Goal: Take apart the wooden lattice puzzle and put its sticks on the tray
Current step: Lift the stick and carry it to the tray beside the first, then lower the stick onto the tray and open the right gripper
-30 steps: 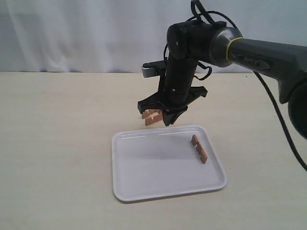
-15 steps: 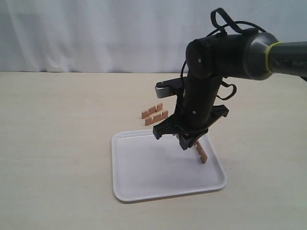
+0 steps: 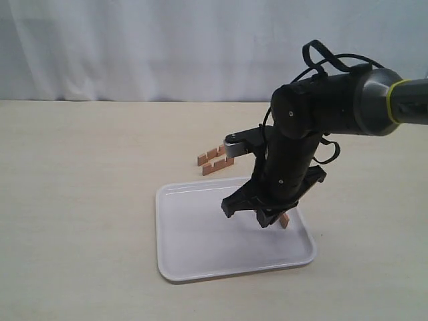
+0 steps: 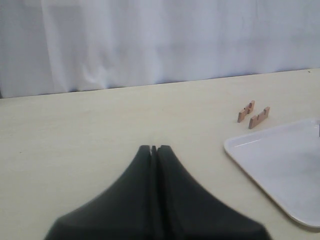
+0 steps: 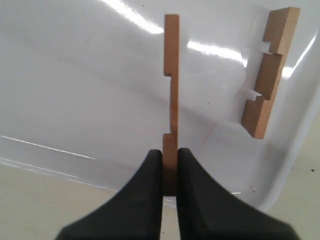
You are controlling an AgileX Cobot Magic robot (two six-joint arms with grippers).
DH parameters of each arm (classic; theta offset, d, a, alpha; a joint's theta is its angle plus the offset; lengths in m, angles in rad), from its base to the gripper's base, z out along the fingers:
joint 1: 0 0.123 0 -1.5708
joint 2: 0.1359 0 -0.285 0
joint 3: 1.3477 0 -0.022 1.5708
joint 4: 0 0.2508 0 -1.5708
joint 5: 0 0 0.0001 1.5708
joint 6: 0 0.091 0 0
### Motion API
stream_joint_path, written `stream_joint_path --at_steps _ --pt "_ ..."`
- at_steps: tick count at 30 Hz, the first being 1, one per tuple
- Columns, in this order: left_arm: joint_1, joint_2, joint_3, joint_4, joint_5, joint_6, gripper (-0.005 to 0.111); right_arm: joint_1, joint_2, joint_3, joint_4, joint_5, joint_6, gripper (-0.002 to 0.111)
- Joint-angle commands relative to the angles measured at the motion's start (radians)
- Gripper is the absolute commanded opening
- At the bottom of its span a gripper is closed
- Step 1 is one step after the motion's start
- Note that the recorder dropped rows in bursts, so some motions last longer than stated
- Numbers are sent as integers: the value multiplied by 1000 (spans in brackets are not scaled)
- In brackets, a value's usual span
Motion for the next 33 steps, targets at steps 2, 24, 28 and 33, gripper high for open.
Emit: stream_joint_path --at_steps 2,24,28,33 --pt "-1 0 2 -1 -11 -3 0 0 -8 43 -14 -98 -2 4" --pt "-1 0 2 -1 -11 -3 0 0 60 97 -148 -251 151 4" --pt "-1 0 2 -1 -11 -3 0 0 67 97 -142 -262 151 4" --pt "-1 0 2 -1 -11 -3 0 0 67 97 -142 -269 154 4"
